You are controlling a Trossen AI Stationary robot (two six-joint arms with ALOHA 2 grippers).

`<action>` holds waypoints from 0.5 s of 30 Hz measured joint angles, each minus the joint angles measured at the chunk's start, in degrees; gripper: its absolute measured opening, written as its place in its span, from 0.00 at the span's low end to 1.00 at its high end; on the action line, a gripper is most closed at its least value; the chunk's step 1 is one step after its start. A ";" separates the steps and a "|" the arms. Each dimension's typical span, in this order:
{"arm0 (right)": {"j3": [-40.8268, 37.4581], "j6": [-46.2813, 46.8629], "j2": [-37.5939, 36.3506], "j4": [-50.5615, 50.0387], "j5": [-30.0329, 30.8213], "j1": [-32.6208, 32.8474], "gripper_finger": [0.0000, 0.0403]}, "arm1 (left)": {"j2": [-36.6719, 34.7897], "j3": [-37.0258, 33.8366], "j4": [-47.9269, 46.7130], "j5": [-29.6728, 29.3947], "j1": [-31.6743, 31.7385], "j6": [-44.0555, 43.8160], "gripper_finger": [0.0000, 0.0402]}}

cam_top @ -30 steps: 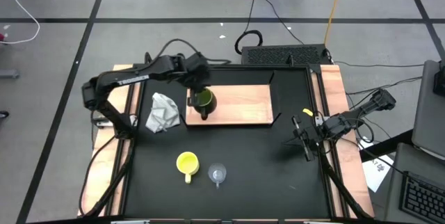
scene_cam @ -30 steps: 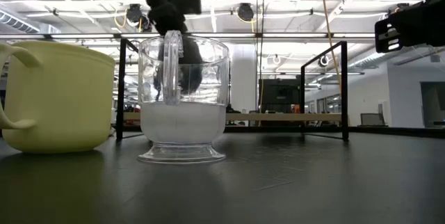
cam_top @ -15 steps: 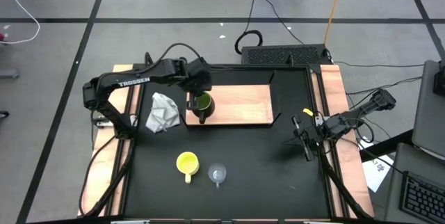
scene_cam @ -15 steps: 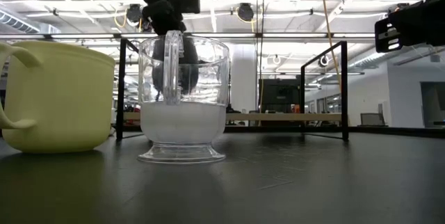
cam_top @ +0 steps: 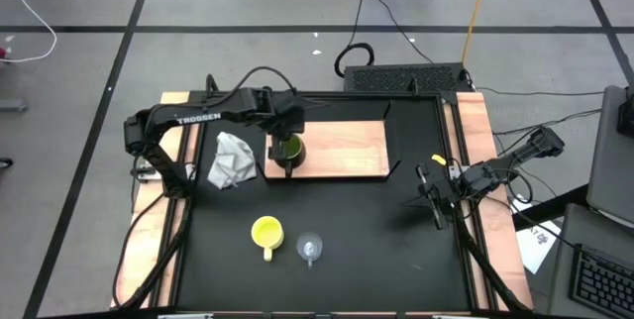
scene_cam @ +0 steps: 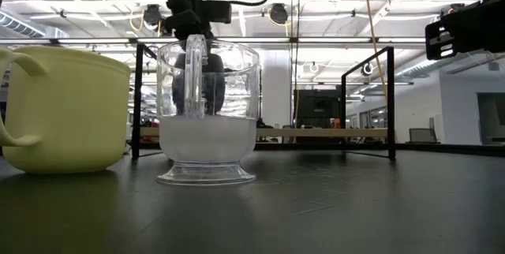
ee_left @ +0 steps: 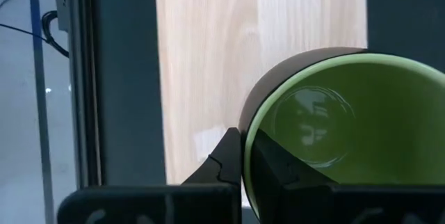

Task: Stack small to large cups/mugs on shelf
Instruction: Put the black mug on the shelf

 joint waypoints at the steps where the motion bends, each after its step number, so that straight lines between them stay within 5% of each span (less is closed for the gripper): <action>1: 0.00 -0.01 0.00 0.00 0.00 0.00 0.00 | 0.16 0.00 0.34 -0.01 -0.08 0.07 0.03; 15: 0.00 0.00 0.00 0.00 0.00 0.00 0.00 | 0.53 -0.03 1.58 1.38 -0.21 -0.20 0.03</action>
